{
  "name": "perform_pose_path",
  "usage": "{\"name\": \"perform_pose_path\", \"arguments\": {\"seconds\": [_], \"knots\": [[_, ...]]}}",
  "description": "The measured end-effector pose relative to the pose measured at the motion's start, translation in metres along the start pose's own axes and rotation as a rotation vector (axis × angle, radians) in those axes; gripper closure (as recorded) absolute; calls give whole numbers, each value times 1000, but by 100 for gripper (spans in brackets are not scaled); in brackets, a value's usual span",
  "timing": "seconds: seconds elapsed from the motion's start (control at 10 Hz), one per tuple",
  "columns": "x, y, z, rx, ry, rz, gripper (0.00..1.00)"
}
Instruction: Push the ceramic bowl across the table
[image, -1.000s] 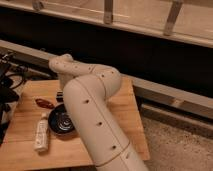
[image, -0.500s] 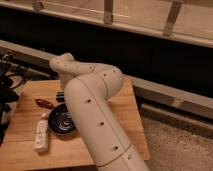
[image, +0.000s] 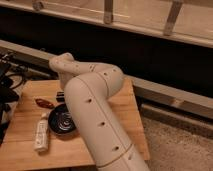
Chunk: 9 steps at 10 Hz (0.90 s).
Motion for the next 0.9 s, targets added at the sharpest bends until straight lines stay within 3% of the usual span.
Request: {"name": "perform_pose_path", "arguments": {"seconds": [0.2, 0.6, 0.8, 0.9], "knots": [[-4, -34, 5, 17, 7, 75, 94], [1, -106, 16, -2, 29, 223, 94], [18, -138, 19, -18, 30, 285, 94], [29, -142, 20, -25, 29, 294, 94]]}}
